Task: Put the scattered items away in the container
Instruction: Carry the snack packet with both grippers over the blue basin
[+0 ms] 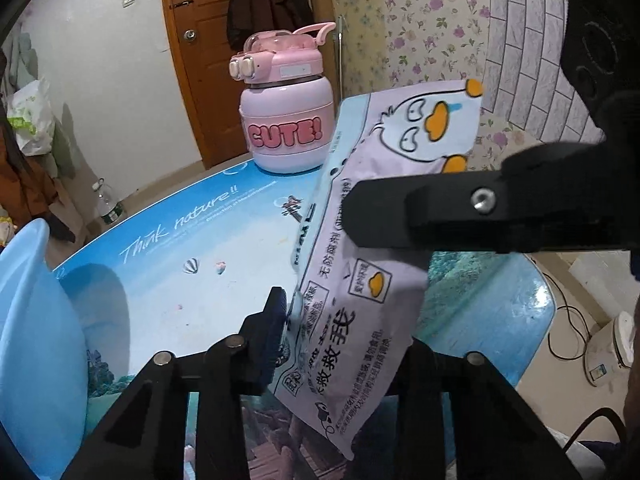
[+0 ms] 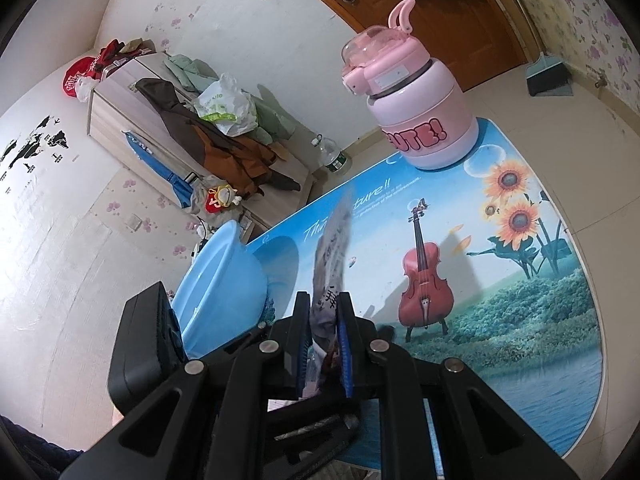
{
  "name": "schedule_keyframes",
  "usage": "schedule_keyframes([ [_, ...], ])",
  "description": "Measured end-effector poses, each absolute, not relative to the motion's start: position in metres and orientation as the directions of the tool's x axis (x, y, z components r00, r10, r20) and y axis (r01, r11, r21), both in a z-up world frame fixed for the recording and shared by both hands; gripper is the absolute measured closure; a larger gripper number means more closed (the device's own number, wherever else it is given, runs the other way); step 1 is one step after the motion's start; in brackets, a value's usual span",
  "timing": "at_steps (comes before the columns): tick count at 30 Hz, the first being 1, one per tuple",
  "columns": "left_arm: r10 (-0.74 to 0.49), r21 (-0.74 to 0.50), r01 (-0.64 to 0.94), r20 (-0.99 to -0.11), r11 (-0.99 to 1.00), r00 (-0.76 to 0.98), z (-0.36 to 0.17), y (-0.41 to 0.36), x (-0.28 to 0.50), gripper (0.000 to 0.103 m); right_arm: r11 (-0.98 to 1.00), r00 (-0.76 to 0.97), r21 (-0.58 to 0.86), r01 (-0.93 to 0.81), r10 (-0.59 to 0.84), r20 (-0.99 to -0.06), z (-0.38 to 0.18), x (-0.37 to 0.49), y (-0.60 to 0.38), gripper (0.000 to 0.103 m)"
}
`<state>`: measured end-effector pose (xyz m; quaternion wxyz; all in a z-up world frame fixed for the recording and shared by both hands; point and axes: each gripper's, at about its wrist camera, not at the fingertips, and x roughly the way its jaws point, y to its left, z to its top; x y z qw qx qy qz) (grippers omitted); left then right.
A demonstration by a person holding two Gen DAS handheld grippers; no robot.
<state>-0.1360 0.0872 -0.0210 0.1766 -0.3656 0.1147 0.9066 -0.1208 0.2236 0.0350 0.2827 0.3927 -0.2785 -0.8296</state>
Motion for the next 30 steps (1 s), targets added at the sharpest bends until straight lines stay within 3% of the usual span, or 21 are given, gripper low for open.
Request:
schedule_keyframes([
  [30,0.191,0.111,-0.311,-0.585,-0.944,-0.789,0.044,0.046,-0.092,0.071,-0.659,-0.545,0.627,0.415,-0.732,-0.409,0.103,-0.077,0.185,0.089],
])
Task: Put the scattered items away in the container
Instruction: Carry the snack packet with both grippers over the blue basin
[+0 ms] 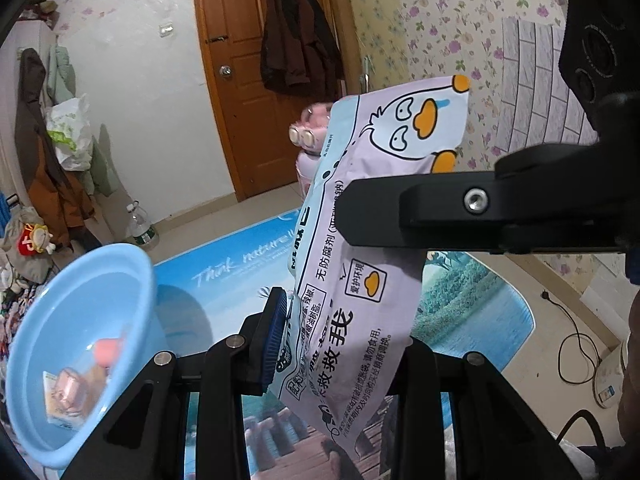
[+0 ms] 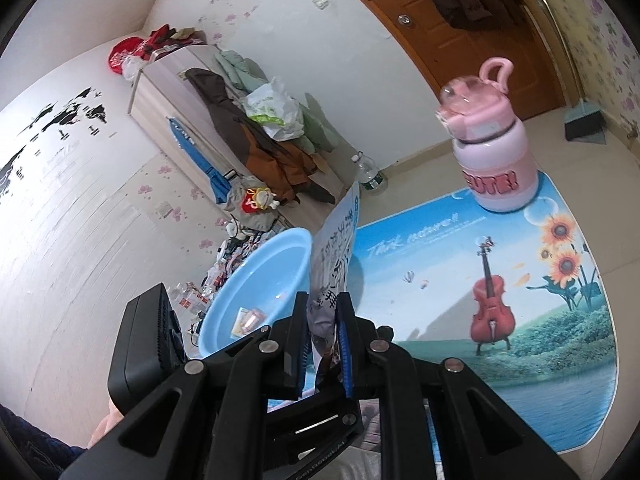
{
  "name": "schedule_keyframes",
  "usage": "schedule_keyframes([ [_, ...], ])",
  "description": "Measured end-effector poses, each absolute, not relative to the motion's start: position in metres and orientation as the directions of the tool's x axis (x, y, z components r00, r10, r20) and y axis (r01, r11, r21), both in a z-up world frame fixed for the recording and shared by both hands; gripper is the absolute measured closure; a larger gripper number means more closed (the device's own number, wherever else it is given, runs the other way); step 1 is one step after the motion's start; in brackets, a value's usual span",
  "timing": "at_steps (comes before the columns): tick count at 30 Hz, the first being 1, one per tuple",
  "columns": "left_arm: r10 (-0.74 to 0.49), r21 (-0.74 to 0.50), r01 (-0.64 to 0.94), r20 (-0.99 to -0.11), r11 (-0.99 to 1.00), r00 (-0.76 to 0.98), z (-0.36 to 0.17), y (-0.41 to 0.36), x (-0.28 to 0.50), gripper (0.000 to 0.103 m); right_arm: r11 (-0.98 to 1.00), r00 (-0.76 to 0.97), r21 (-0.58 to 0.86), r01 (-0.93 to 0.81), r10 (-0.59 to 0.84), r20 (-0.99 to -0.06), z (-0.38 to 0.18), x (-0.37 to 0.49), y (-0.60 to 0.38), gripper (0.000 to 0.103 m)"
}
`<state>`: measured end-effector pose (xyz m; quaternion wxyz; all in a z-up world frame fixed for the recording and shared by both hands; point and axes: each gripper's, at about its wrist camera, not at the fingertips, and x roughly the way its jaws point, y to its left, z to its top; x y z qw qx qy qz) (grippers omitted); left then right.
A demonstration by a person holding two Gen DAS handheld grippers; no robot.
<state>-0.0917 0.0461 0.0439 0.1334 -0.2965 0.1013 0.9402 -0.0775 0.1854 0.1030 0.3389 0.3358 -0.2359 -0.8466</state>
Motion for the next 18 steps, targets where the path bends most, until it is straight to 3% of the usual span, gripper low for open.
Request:
schedule_keyframes([
  [18,0.092,0.104,-0.168,-0.513,-0.98,-0.854,0.085,-0.022,-0.068,0.071,-0.603,-0.477,0.563,0.565,-0.796,-0.373,0.157,-0.051,0.111,0.089],
])
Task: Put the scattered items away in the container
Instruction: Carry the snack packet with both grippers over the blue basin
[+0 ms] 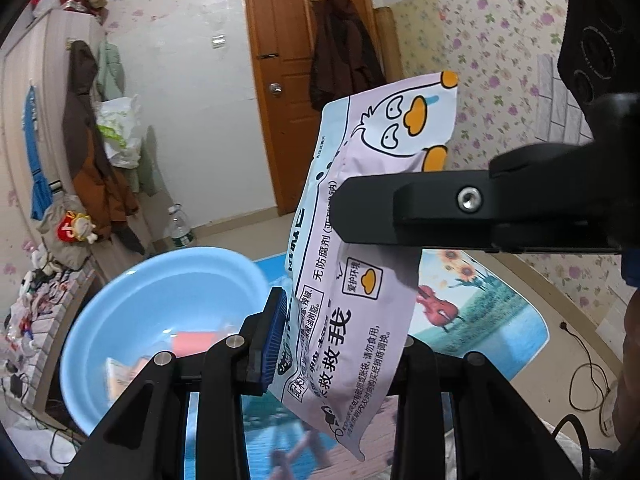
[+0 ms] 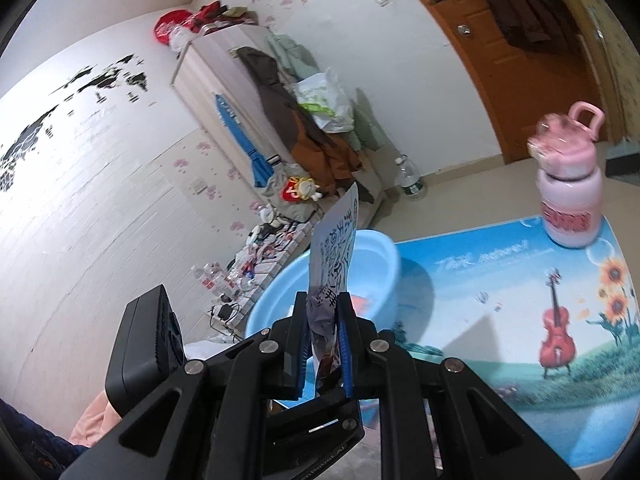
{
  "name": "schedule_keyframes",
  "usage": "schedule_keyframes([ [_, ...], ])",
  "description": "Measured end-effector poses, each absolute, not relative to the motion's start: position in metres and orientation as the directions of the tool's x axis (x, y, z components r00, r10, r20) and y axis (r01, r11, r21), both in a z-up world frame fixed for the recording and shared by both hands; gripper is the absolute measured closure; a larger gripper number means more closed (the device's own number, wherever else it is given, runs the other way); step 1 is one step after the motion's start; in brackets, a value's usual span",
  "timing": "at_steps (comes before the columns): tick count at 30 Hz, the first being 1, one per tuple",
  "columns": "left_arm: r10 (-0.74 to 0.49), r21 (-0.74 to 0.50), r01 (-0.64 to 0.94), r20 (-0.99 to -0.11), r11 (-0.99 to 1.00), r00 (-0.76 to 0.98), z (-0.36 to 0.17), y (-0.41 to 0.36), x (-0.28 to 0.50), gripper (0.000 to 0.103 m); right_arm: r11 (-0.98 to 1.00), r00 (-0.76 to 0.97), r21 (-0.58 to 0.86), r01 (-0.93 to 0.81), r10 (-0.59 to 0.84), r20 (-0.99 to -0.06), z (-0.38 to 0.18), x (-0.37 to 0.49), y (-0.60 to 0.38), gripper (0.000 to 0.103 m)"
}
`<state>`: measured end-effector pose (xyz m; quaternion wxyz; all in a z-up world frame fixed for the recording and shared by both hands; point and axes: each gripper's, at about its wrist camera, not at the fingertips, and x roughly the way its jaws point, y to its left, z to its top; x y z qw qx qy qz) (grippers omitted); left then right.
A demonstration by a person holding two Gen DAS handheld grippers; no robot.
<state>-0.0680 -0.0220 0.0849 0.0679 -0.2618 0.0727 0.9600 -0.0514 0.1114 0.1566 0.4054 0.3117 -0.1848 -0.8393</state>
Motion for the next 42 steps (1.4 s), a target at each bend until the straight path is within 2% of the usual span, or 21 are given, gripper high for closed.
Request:
schedule_keyframes([
  [7,0.019,0.105,-0.085,-0.512,-0.991,-0.859,0.086,-0.07,-0.064,0.07,-0.549,-0.407,0.556,0.624,-0.836,-0.369,0.164,-0.063,0.06,0.089],
  [18,-0.048,0.1,-0.01,-0.565,-0.995,-0.823,0.06,-0.121,-0.079,0.07,-0.513,-0.316,0.579,0.634,-0.855,-0.412,0.136,-0.091,-0.008,0.089],
  [42,-0.06,0.085,0.008,-0.627,-0.996,-0.776,0.029,-0.156,-0.112,0.069,-0.53,-0.276,0.618,0.58,-0.842,-0.464,0.092,-0.153,-0.049,0.088],
])
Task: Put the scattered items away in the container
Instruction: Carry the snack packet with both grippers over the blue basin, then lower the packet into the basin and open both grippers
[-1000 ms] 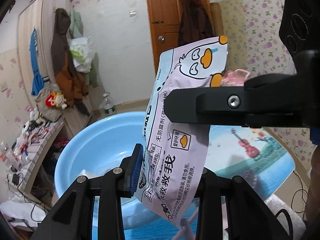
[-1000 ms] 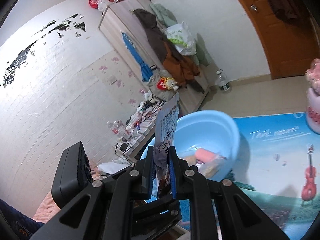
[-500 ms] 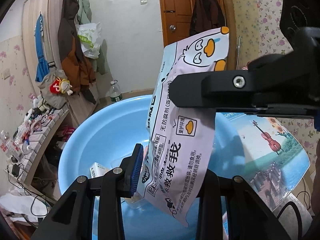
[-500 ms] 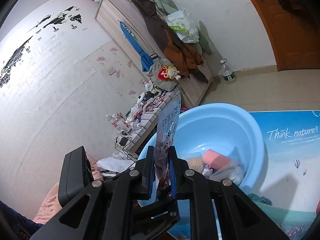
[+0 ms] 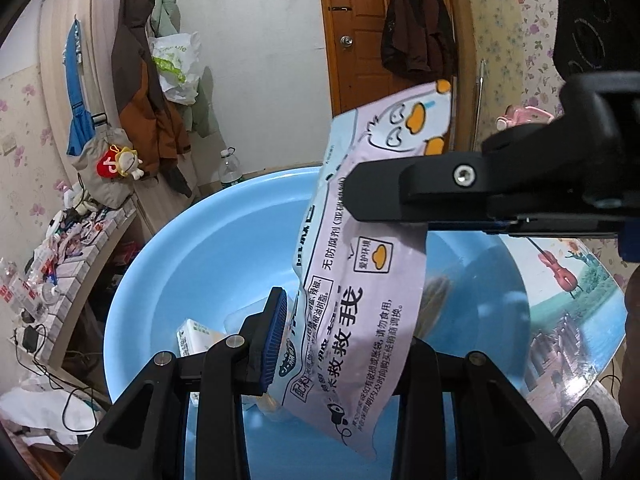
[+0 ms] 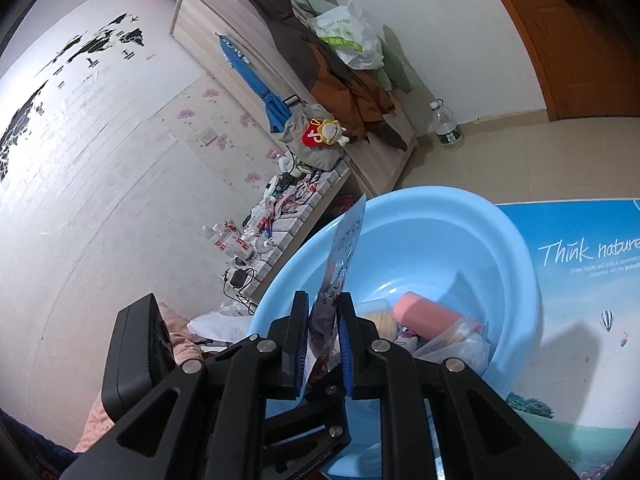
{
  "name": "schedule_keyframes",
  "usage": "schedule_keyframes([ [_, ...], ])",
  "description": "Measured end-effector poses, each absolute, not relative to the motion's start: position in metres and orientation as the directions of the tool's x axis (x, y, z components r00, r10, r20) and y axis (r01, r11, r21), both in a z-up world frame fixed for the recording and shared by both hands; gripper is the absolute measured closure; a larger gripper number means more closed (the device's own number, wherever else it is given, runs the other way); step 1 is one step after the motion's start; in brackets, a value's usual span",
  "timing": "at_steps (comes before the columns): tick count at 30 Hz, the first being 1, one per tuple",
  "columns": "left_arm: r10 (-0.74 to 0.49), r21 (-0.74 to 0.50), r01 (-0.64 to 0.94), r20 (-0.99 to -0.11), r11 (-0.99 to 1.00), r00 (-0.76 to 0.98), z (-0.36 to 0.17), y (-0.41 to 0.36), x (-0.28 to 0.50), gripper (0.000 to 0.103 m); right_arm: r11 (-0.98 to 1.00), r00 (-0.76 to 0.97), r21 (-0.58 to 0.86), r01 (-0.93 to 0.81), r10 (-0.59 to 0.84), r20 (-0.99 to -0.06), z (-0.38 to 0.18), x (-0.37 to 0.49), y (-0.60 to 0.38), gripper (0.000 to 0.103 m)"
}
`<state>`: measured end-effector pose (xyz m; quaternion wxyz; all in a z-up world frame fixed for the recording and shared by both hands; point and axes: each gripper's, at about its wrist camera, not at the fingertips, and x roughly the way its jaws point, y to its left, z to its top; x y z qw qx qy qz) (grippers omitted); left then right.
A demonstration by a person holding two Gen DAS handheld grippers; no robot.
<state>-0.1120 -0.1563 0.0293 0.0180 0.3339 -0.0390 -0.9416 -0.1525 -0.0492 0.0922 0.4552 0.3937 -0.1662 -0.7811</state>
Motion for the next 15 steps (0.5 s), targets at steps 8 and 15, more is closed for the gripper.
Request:
schedule_keyframes([
  [8,-0.055,0.066,0.017,-0.632,-0.998,-0.773,0.027,-0.159,-0.114,0.067,-0.556,-0.274,0.642,0.528,-0.827,-0.491,0.077,-0.161,-0.044,0.086],
  [15,-0.043,0.044,0.02,-0.643,-0.999,-0.765,0.026,-0.16,-0.114,0.065,-0.584,-0.28,0.629,0.514,-0.807,-0.521,0.07,-0.167,-0.048,0.084],
])
